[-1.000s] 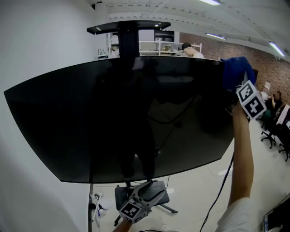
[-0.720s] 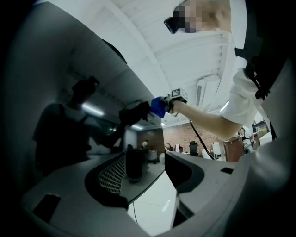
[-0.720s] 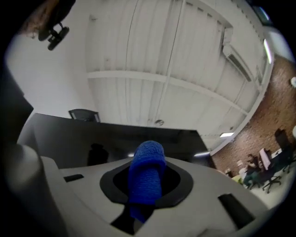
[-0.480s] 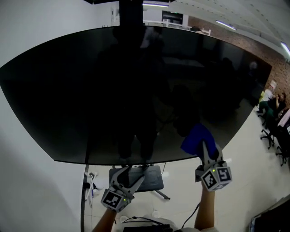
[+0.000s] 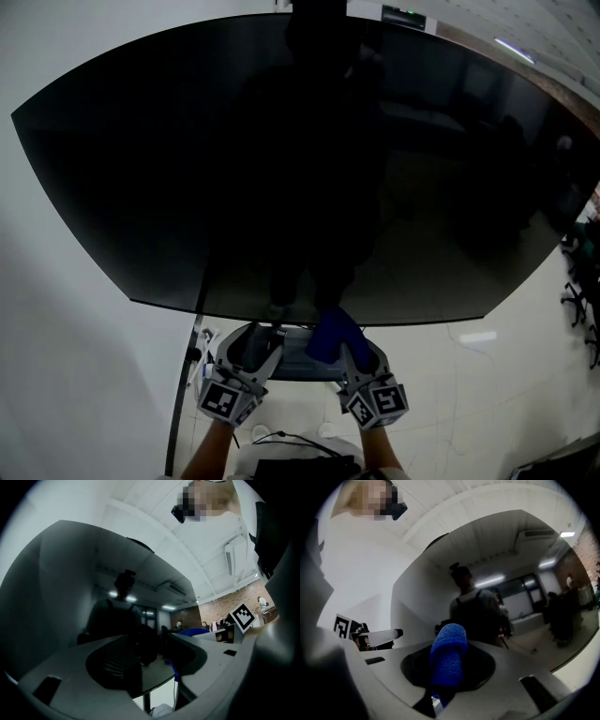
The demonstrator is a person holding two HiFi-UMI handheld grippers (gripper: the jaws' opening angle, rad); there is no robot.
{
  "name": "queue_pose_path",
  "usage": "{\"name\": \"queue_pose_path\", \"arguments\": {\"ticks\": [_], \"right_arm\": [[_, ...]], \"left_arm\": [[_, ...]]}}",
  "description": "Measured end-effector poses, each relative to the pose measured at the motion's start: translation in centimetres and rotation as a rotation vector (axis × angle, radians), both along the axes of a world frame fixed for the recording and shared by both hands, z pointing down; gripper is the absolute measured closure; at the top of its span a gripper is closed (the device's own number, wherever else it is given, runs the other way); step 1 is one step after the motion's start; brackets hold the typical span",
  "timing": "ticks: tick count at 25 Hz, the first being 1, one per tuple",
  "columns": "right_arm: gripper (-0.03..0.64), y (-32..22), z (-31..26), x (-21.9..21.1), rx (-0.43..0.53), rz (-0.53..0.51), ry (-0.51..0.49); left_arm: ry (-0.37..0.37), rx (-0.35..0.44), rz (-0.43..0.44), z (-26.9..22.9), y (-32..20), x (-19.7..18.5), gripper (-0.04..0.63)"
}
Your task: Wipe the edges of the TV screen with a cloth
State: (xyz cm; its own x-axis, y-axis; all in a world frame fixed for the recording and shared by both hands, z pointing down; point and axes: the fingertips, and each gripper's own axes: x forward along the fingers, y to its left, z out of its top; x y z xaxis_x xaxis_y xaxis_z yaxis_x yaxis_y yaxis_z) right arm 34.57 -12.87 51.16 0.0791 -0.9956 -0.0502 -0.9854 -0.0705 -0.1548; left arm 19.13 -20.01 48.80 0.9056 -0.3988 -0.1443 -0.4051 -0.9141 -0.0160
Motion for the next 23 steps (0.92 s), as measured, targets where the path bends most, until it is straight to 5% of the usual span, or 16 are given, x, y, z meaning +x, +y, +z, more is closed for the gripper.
{"name": "queue_pose_path", "arguments": {"ticks": [8,15,23], "right_arm": [[0.541,-1.8,-0.2,-0.1,0.004,-0.04,-0.013],[0.541,-3.0,-2.0,0.3,0.035,-0.029,0.114],[0.541,-2.8,-2.4,-0.3,0.042,-0.022,0.129]], "left_arm": [[0.009,-0.041,-0.037,-0.4,-0.7,-0.7,0.356],[0.011,-0.006,-0.062,-0.4,-1.3,-0.4,0.356],[0.005,-0.001,-0.053,-0.6,-1.0,-0.1,0.356]]}}
